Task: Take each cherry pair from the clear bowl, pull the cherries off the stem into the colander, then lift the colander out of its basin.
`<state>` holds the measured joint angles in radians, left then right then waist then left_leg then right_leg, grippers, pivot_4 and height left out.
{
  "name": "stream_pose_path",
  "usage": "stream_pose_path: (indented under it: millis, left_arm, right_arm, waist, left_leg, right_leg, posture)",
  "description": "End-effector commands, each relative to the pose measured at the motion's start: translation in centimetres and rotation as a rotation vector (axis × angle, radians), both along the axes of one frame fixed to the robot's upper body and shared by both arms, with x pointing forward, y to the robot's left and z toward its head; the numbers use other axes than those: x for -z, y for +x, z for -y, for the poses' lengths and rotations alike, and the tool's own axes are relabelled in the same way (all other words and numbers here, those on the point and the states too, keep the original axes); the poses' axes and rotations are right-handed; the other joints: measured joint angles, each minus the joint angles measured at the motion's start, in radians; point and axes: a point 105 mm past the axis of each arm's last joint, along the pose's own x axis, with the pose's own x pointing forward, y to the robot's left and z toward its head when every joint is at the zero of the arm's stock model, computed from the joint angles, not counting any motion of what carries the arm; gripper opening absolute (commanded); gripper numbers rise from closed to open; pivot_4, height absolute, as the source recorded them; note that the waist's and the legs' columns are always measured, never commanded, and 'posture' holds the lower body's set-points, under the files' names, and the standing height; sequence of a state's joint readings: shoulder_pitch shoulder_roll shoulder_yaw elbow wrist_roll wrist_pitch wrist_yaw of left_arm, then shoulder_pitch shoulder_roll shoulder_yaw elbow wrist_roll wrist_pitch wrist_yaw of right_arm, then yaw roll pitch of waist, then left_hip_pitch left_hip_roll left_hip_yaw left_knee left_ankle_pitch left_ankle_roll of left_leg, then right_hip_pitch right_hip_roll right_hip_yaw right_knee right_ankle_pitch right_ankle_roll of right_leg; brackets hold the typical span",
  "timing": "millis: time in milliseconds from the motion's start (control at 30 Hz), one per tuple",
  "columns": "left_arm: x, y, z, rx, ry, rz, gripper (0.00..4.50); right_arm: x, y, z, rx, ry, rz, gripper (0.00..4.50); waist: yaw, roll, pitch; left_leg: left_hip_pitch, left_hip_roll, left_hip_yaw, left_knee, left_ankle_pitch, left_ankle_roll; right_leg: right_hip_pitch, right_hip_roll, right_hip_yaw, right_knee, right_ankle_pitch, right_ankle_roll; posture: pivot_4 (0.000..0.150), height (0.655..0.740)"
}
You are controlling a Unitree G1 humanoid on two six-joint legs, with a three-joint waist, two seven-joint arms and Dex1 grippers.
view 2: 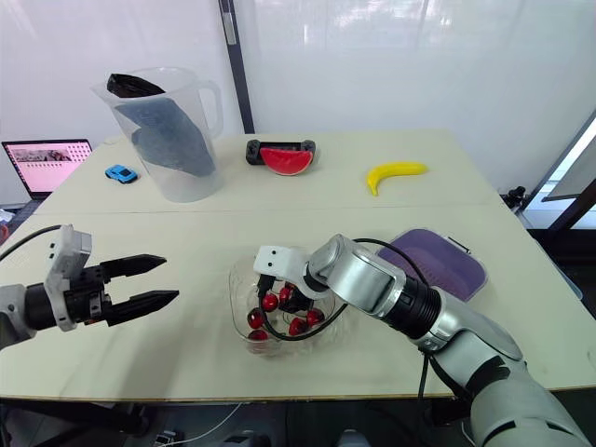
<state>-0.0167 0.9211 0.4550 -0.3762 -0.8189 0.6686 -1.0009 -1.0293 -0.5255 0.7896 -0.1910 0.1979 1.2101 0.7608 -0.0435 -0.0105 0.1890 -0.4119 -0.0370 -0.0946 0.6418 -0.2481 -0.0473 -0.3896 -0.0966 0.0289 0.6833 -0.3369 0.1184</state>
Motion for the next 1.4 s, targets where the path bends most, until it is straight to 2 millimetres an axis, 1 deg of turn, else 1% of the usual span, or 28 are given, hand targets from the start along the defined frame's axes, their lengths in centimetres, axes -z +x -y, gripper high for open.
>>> stream_pose_path:
  millis: [33, 67, 200, 233, 433, 533, 633, 700, 733, 800, 867, 900, 933, 967, 1000, 1033, 1067, 1100, 1167, 1233, 1333, 1367, 1400]
  left_arm:
    - [-0.9, -0.1, 0.3, 0.017, 0.001, 0.048, 4.5]
    - [-0.9, 0.0, 0.3, 0.017, 0.001, 0.048, 4.5]
    - [-0.9, 0.1, 0.4, 0.023, 0.0, 0.05, 4.5]
    - [-0.9, 0.2, 0.4, 0.024, 0.0, 0.051, 4.5]
    - [-1.0, 0.6, 0.5, 0.037, -0.012, 0.05, 4.5]
    - [-1.6, 1.1, 0.6, 0.045, -0.049, 0.058, 4.5]
    - [-2.3, 1.7, 0.8, 0.056, -0.091, 0.07, 4.5]
    - [-3.1, 2.3, 1.0, 0.058, -0.144, 0.078, 4.5]
    - [-3.7, 2.8, 1.3, 0.059, -0.194, 0.084, 4.5]
    - [-4.5, 4.6, 1.2, 0.012, -0.279, 0.103, 4.5]
    - [-5.0, 5.5, 1.5, 0.0, -0.332, 0.101, 4.5]
    - [-5.7, 5.7, 1.9, 0.019, -0.376, 0.106, 4.5]
    - [-6.6, 6.0, 2.4, 0.04, -0.417, 0.112, 4.5]
    - [-7.2, 6.1, 2.8, 0.059, -0.445, 0.116, 4.5]
    - [-7.6, 6.3, 3.0, 0.068, -0.46, 0.118, 4.5]
    - [-8.1, 6.4, 3.3, 0.084, -0.48, 0.117, 4.5]
    - [-8.7, 6.5, 3.6, 0.099, -0.5, 0.12, 4.5]
    - [-9.3, 6.8, 4.3, 0.123, -0.506, 0.122, 4.5]
    - [-10.4, 6.9, 5.8, 0.183, -0.513, 0.115, 4.5]
    - [-10.9, 7.0, 7.0, 0.215, -0.502, 0.11, 4.5]
    - [-11.3, 7.5, 8.3, 0.235, -0.474, 0.105, 4.5]
    - [-11.4, 7.6, 8.6, 0.234, -0.471, 0.106, 4.5]
    - [-11.6, 8.0, 9.1, 0.231, -0.483, 0.103, 4.5]
  right_arm:
    - [-1.3, 0.2, -0.4, -0.009, 0.014, 0.041, 1.28]
    - [-1.3, 0.2, -0.4, -0.008, 0.011, 0.04, 0.99]
    - [-1.3, 0.2, -0.1, -0.011, -0.004, 0.041, 0.99]
    - [-1.7, 0.2, -0.1, -0.014, 0.004, 0.047, 0.99]
    - [-5.7, -0.5, 0.1, -0.049, 0.098, 0.1, 0.99]
    - [-8.2, -1.5, 0.9, -0.078, 0.163, 0.096, 0.99]
    - [-10.3, -2.2, 1.3, -0.114, 0.222, 0.124, 0.99]
    - [-11.9, -2.7, 1.2, -0.171, 0.271, 0.191, 0.99]
    - [-13.3, -2.3, 0.9, -0.192, 0.318, 0.293, 0.99]
    - [-16.7, -0.7, 0.6, -0.189, 0.38, 0.644, 0.99]
    - [-18.2, 0.1, 0.7, -0.167, 0.388, 0.841, 0.99]
    - [-18.4, 0.4, 0.7, -0.166, 0.364, 0.918, 0.99]
    - [-18.8, 0.6, 0.8, -0.165, 0.339, 1.035, 0.99]
    - [-19.3, 0.6, 0.8, -0.17, 0.315, 1.143, 0.99]
    - [-19.5, 0.6, 0.7, -0.179, 0.303, 1.212, 0.99]
    - [-19.5, 0.7, 0.8, -0.178, 0.269, 1.285, 0.99]
    - [-19.4, 0.8, 1.0, -0.165, 0.273, 1.315, 0.99]
    - [-19.4, 0.7, 1.2, -0.166, 0.247, 1.389, 0.99]
    - [-18.5, 0.3, 1.3, -0.173, 0.189, 1.492, 0.99]
    - [-17.7, 0.0, 1.2, -0.195, 0.141, 1.545, 0.99]
    - [-17.5, -0.1, 1.4, -0.181, 0.1, 1.589, 0.99]
    - [-17.5, -0.1, 1.5, -0.179, 0.089, 1.595, 0.99]
    - [-17.4, 0.1, 1.9, -0.139, 0.12, 1.555, 0.99]
  waist:
    - [0.0, 0.0, 0.0]
    - [0.001, 0.0, 0.0]
    - [0.001, 0.0, 0.0]
    - [0.001, 0.0, 0.0]
    - [0.002, 0.0, 0.0]
    - [0.004, 0.0, 0.0]
    - [0.002, 0.0, 0.0]
    - [0.003, 0.0, 0.0]
    - [0.002, 0.0, 0.0]
    - [0.004, 0.0, 0.0]
    - [0.002, -0.001, 0.0]
    - [0.0, -0.001, 0.0]
    - [0.0, -0.001, 0.0]
    - [0.002, -0.003, -0.001]
    - [0.001, -0.003, -0.001]
    - [0.0, -0.004, -0.001]
    - [0.0, -0.004, -0.001]
    - [0.0, -0.004, -0.001]
    - [0.002, -0.004, -0.001]
    - [0.001, -0.004, -0.001]
    - [-0.002, -0.004, -0.001]
    - [-0.002, -0.004, -0.001]
    - [-0.002, -0.004, -0.001]
  left_leg:
    - [0.0, 0.0, 0.0, 0.0, 0.0, 0.0]
    - [0.0, 0.0, 0.0, 0.0, 0.0, 0.0]
    - [0.0, 0.0, 0.0, 0.0, 0.0, 0.0]
    - [0.0, 0.0, 0.0, 0.0, 0.0, 0.0]
    - [0.0, 0.0, 0.0, 0.0, 0.0, 0.0]
    - [0.0, 0.0, 0.0, 0.0, 0.0, 0.0]
    - [0.0, 0.0, 0.0, 0.0, 0.0, 0.0]
    - [0.0, 0.0, 0.0, 0.0, 0.0, 0.0]
    - [0.0, 0.0, 0.0, 0.0, 0.0, 0.0]
    - [0.0, 0.0, 0.0, 0.0, 0.0, 0.0]
    - [0.0, -0.002, 0.0, 0.001, 0.0, 0.0]
    - [0.0, -0.002, 0.0, 0.001, 0.0, 0.0]
    - [0.0, -0.002, 0.001, 0.001, 0.0, 0.0]
    - [0.0, -0.002, 0.001, 0.001, 0.0, 0.0]
    - [-0.001, -0.002, 0.0, 0.002, 0.001, -0.001]
    - [-0.003, -0.002, 0.0, 0.002, 0.001, -0.002]
    - [-0.005, -0.002, 0.001, 0.002, 0.003, -0.006]
    - [-0.005, -0.003, 0.001, 0.002, 0.005, -0.009]
    - [-0.005, -0.003, 0.001, 0.002, 0.005, -0.009]
    - [-0.006, -0.004, 0.001, 0.003, 0.006, -0.01]
    - [-0.006, -0.004, 0.002, 0.003, 0.006, -0.01]
    - [-0.006, -0.004, 0.002, 0.003, 0.006, -0.01]
    - [-0.006, -0.003, 0.002, 0.003, 0.006, -0.01]
  right_leg:
    - [0.0, 0.0, 0.0, 0.0, 0.0, 0.0]
    - [0.0, 0.0, 0.0, 0.0, 0.0, 0.0]
    - [0.0, 0.0, 0.0, 0.0, 0.0, 0.0]
    - [0.0, 0.0, 0.0, 0.0, 0.0, 0.0]
    - [0.0, 0.0, 0.0, 0.0, 0.0, 0.0]
    - [0.0, 0.0, 0.0, 0.0, 0.0, 0.0]
    - [0.001, 0.0, 0.0, 0.0, 0.0, 0.0]
    - [0.0, 0.0, 0.0, 0.0, 0.0, 0.0]
    - [0.0, 0.0, -0.001, 0.0, 0.0, 0.0]
    - [0.001, 0.0, -0.001, 0.0, 0.0, 0.0]
    - [0.0, 0.001, -0.001, 0.001, 0.0, 0.0]
    - [0.0, 0.0, -0.001, 0.002, 0.0, 0.0]
    - [0.0, 0.0, -0.001, 0.002, 0.0, 0.0]
    - [0.0, 0.0, -0.001, 0.002, 0.0, 0.0]
    - [-0.001, 0.0, -0.001, 0.002, 0.0, 0.0]
    - [-0.003, 0.0, -0.001, 0.002, 0.0, 0.0]
    - [-0.004, 0.0, -0.001, 0.003, 0.0, 0.0]
    - [-0.005, 0.0, -0.001, 0.003, 0.0, 0.0]
    - [-0.005, 0.0, -0.001, 0.004, 0.0, 0.0]
    - [-0.005, 0.0, -0.002, 0.004, 0.0, 0.0]
    - [-0.005, 0.001, -0.001, 0.004, 0.0, 0.0]
    - [-0.005, 0.001, -0.001, 0.004, 0.0, 0.0]
    - [-0.005, 0.002, -0.001, 0.004, 0.0, 0.0]
  posture:
    - [0.15, 0.74]
    - [0.15, 0.74]
    - [0.15, 0.74]
    - [0.15, 0.74]
    - [0.15, 0.74]
    - [0.15, 0.74]
    - [0.15, 0.74]
    - [0.15, 0.74]
    - [0.15, 0.74]
    - [0.15, 0.74]
    - [0.15, 0.74]
    - [0.15, 0.74]
    - [0.15, 0.74]
    - [0.15, 0.74]
    - [0.15, 0.74]
    - [0.15, 0.74]
    - [0.15, 0.74]
    - [0.15, 0.74]
    - [0.15, 0.74]
    - [0.15, 0.74]
    - [0.15, 0.74]
    - [0.15, 0.74]
    - [0.15, 0.74]
